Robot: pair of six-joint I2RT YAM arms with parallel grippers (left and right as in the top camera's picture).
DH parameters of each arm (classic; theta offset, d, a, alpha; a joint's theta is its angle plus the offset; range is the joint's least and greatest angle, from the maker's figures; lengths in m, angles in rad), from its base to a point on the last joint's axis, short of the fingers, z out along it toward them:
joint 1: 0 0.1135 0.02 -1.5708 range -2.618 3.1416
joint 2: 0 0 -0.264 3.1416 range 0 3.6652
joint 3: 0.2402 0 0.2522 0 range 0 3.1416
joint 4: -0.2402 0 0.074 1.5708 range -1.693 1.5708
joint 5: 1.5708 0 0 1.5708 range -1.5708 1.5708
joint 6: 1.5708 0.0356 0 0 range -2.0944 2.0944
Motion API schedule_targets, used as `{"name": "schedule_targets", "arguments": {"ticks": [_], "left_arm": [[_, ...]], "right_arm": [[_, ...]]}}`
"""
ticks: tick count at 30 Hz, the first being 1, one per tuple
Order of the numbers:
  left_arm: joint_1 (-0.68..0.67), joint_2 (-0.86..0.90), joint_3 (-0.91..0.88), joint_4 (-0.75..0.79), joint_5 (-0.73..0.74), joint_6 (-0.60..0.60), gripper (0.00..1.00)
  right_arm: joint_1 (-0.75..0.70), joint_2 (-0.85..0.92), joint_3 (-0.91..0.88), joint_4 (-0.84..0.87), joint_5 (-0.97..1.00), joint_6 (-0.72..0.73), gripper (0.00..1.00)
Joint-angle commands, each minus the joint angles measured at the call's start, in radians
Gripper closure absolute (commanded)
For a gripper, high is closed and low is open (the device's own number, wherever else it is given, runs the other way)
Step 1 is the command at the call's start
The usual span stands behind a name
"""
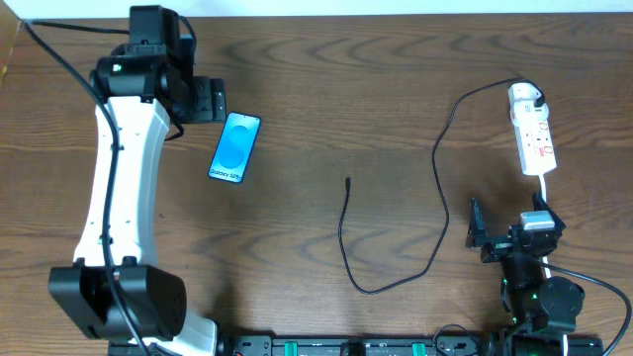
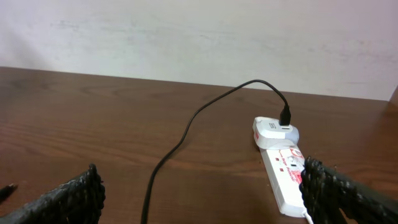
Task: Plug charger to phone and switch on socket
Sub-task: 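Move the left gripper forward over the blue phone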
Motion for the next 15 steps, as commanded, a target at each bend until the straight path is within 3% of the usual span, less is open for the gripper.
{"name": "schedule_targets", "arguments": {"ticks": [1, 4, 5, 7, 8, 9, 10, 11, 15], "left_arm": [[0.003, 0.005, 0.020, -0.006, 0.015, 0.029, 0.09], [0.003, 0.005, 0.020, -0.007, 0.016, 0.029, 0.09], [0.003, 0.005, 0.020, -0.018, 0.020, 0.029, 0.14], [0.003, 0.005, 0.020, -0.020, 0.029, 0.029, 0.52], [0.003, 0.005, 0.020, -0.020, 0.029, 0.029, 0.59], [0.003, 0.005, 0.020, -0.020, 0.029, 0.029, 0.60], [0.003, 0.005, 0.020, -0.020, 0.030, 0.029, 0.48], [0.003, 0.005, 0.020, -0.020, 0.030, 0.030, 0.03], [0.002, 0.005, 0.021, -0.020, 0.029, 0.051, 0.02]], "right_arm": [[0.009, -0.006, -0.002, -0.005, 0.008, -0.010, 0.01], [0.009, -0.006, -0.002, -0.005, 0.008, -0.010, 0.01], [0.009, -0.006, -0.002, -0.005, 0.008, -0.010, 0.01], [0.009, -0.006, -0.002, -0.005, 0.008, -0.010, 0.01], [0.009, -0.006, -0.002, -0.005, 0.008, -0.010, 0.01], [0.009, -0.006, -0.002, -0.005, 0.008, -0.010, 0.01], [0.009, -0.006, -0.002, -0.005, 0.008, -0.010, 0.01], [0.009, -0.006, -0.002, -0.005, 0.008, -0.010, 0.01], [0.009, -0.006, -0.001, -0.005, 0.008, -0.010, 0.01]]}}
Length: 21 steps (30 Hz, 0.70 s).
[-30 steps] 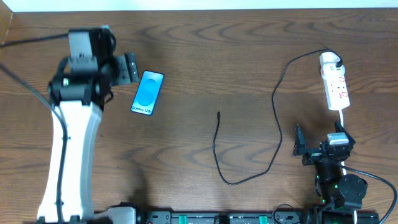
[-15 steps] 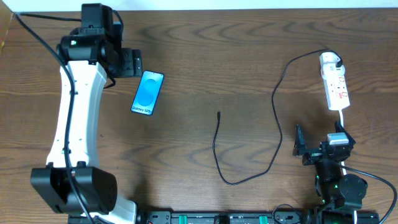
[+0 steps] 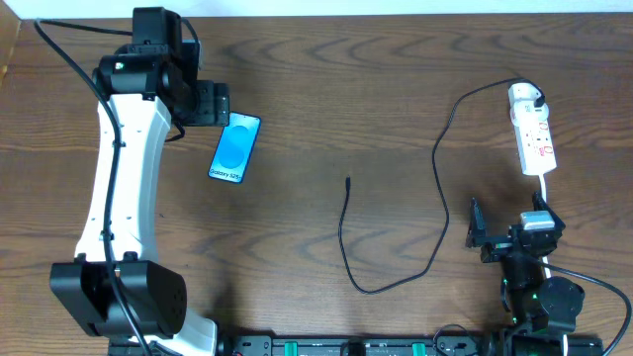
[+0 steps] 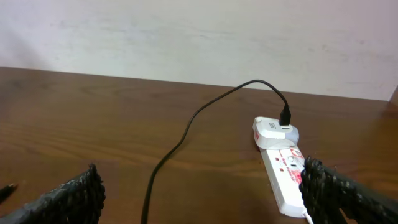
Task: Plug charger to phone and switch on socket
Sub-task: 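Move the left gripper forward over the blue phone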
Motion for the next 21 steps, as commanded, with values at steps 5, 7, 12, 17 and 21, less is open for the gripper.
{"name": "schedule_targets", "arguments": {"ticks": [5, 7, 12, 17, 21], "left_arm": [[-0.020, 0.016, 0.036, -0.002, 0.000, 0.048, 0.02], [-0.039, 0.038, 0.055, 0.000, -0.003, 0.051, 0.02], [-0.063, 0.156, 0.126, -0.019, -0.003, 0.051, 0.02], [-0.060, 0.257, 0.130, -0.020, -0.003, 0.052, 0.02], [-0.060, 0.324, 0.130, -0.019, -0.003, 0.076, 0.02]], "right_arm": [[0.009, -0.006, -0.002, -0.005, 0.008, -0.010, 0.01], [0.009, -0.006, -0.001, -0.005, 0.008, -0.010, 0.01], [0.009, -0.006, -0.002, -0.005, 0.008, -0.010, 0.01], [0.009, -0.006, -0.002, -0.005, 0.008, -0.010, 0.01], [0.009, -0.006, -0.002, -0.005, 0.008, -0.010, 0.01]]}}
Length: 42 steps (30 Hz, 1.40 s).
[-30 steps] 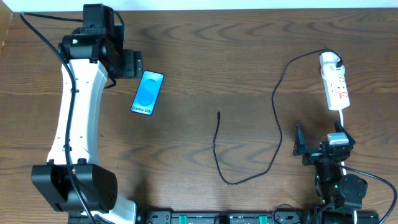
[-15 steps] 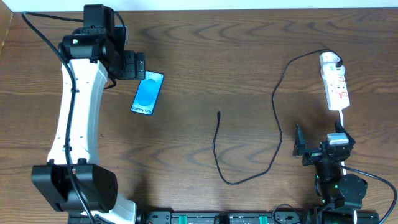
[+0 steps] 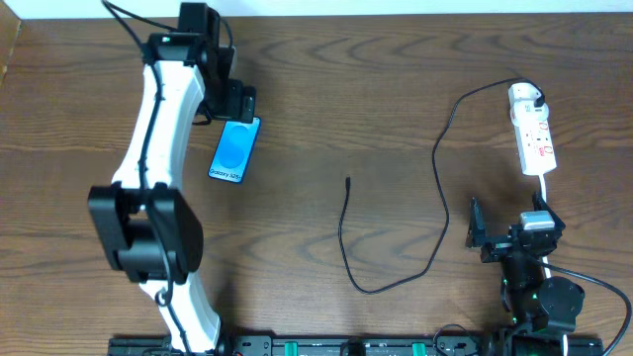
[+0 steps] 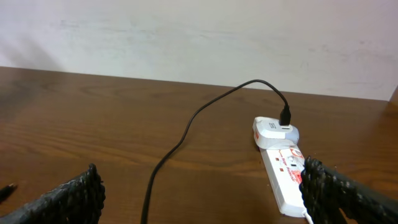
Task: Plug charger to phone and switch on socket
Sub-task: 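Move the left gripper forward over the blue phone, then lower the left gripper and close it on the phone's top edge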
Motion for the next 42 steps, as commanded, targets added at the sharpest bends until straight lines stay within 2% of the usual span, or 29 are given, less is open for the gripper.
{"name": "schedule_targets", "arguments": {"ticks": [1, 12, 30, 42], "left_arm": [[0.004, 0.055, 0.013, -0.006, -0.006, 0.052, 0.02], [0.004, 0.183, 0.011, -0.003, -0.005, 0.066, 0.02], [0.003, 0.193, -0.056, 0.089, -0.001, 0.066, 0.02], [0.003, 0.224, -0.057, 0.073, 0.002, 0.040, 0.02]], "right_arm": [[0.009, -0.006, -0.002, -0.005, 0.008, -0.010, 0.01], [0.009, -0.006, -0.001, -0.005, 0.008, -0.010, 0.01], [0.009, -0.006, -0.001, -0.005, 0.008, -0.010, 0.01], [0.009, -0.006, -0.002, -0.005, 0.008, -0.010, 0.01]]}}
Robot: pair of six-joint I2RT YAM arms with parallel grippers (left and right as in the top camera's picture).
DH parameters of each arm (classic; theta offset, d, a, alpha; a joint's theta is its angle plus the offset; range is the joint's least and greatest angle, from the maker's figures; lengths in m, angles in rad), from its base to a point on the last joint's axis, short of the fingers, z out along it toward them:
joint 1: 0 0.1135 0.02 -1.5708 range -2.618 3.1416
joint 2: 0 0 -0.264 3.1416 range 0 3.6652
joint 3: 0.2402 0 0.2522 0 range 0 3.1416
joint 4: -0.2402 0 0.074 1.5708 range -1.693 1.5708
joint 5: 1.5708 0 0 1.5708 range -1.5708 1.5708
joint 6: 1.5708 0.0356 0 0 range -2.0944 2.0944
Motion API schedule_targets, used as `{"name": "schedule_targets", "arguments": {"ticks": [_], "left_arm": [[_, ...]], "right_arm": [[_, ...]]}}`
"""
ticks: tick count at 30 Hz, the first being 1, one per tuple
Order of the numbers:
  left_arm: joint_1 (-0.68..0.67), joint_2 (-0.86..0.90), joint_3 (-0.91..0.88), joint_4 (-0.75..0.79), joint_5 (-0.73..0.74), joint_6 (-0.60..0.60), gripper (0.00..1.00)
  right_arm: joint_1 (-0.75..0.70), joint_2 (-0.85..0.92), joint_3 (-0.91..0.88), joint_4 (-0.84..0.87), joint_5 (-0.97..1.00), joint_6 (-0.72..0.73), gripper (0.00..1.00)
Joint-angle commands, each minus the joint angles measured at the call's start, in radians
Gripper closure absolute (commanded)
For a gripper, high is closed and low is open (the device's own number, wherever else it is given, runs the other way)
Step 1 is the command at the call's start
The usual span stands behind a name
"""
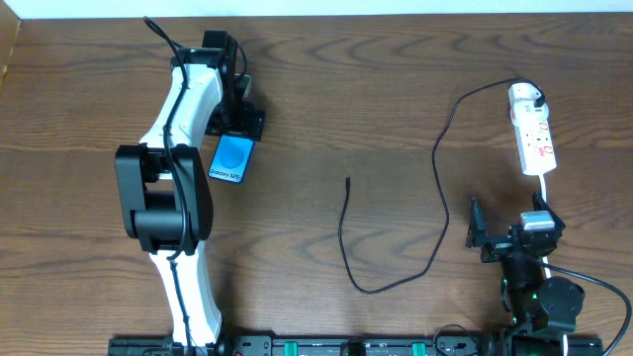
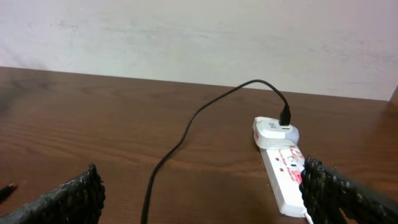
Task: Plug charger to phone and switch on socket
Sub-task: 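Lower the left gripper and close it on the phone's top edge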
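Observation:
A blue-screened phone (image 1: 232, 161) lies at the far left of the brown table (image 1: 326, 79). My left gripper (image 1: 240, 123) hangs over the phone's far end and hides it; its jaws look spread wider than the phone. The black charger cable (image 1: 439, 158) loops across the middle, with its free plug (image 1: 348, 181) lying loose. Its other end sits in the white adapter (image 2: 273, 131) on the white power strip (image 2: 283, 179). My right gripper (image 2: 202, 199) rests open just in front of the strip, with nothing between its fingertips (image 2: 71, 198).
The strip's own white lead (image 1: 543, 185) runs toward the right arm's base (image 1: 534, 297). The left arm (image 1: 168, 178) stretches from the front edge up to the phone. A pale wall (image 2: 199, 37) stands behind the table.
My left gripper has moved slightly right and nearer, from just beyond the phone's far end to over it. The arm has swung further round. Phone, cable and right arm have not moved.
At first my left gripper was left of the phone's far end. Then it stood closer to that end, then just beyond it, and now it covers it. The phone, cable, strip and right gripper stayed where they were.

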Motion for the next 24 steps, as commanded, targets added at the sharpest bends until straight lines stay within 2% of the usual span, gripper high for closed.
{"name": "schedule_targets", "arguments": {"ticks": [1, 24], "left_arm": [[0.003, 0.056, -0.007, -0.011, 0.001, -0.004, 0.02], [0.003, 0.125, -0.007, -0.004, 0.002, -0.004, 0.02]], "right_arm": [[0.009, -0.006, -0.002, -0.005, 0.008, -0.010, 0.01], [0.009, -0.006, -0.002, -0.005, 0.008, -0.010, 0.01]]}}
